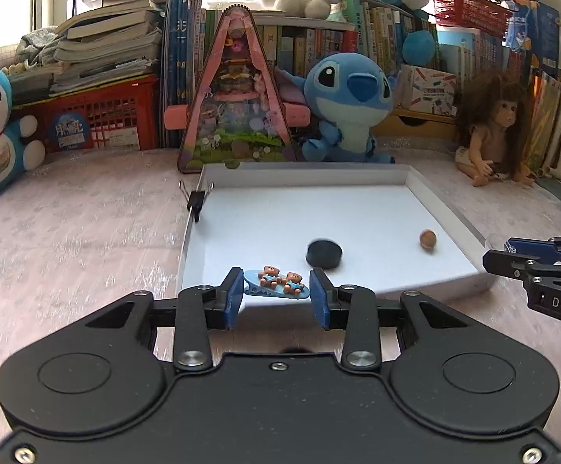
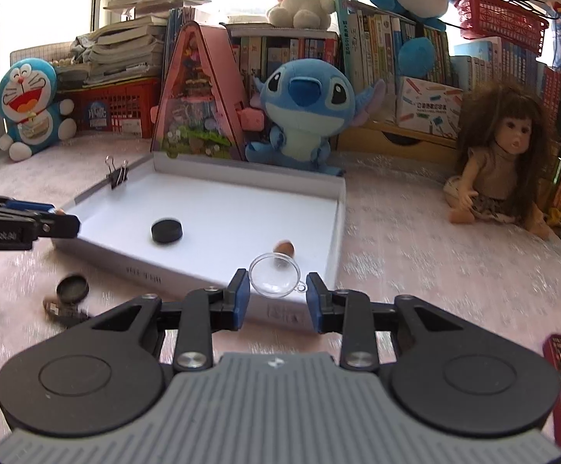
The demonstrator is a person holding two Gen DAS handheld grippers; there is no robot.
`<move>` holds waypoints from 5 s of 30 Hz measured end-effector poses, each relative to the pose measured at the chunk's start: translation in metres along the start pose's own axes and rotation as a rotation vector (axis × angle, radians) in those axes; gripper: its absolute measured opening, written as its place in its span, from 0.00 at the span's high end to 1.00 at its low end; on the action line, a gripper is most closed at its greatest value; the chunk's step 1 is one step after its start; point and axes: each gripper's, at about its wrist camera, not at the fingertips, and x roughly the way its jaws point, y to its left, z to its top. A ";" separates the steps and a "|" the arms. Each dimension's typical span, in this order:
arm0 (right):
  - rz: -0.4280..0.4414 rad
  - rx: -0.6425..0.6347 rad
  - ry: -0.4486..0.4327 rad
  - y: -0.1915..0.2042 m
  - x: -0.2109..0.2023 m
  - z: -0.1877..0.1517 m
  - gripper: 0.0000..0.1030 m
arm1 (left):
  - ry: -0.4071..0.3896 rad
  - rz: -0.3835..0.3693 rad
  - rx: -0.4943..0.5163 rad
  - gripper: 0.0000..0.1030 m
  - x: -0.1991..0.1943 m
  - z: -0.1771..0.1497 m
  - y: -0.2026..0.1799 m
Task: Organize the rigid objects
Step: 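Carry the hair clip and clear dome over the white tray, then open both grippers to release the hair clip and dome into the tray, then move both grippers back toward the remaining objects on the table, then grasp a black round lid with the left gripper while the right gripper grasps the light blue clip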
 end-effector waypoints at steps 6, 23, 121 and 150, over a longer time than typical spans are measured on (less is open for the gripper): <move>0.005 -0.027 -0.013 0.009 0.026 0.014 0.63 | 0.009 0.011 -0.025 0.66 0.031 0.015 -0.002; 0.011 0.024 0.060 0.013 0.078 0.019 0.63 | 0.078 0.048 -0.057 0.66 0.094 0.026 -0.009; 0.029 -0.016 0.048 0.014 -0.059 -0.087 0.15 | 0.043 -0.213 0.098 0.20 -0.068 -0.107 -0.035; 0.075 -0.014 0.039 0.021 -0.060 -0.093 0.23 | 0.032 -0.244 0.159 0.59 -0.063 -0.113 -0.048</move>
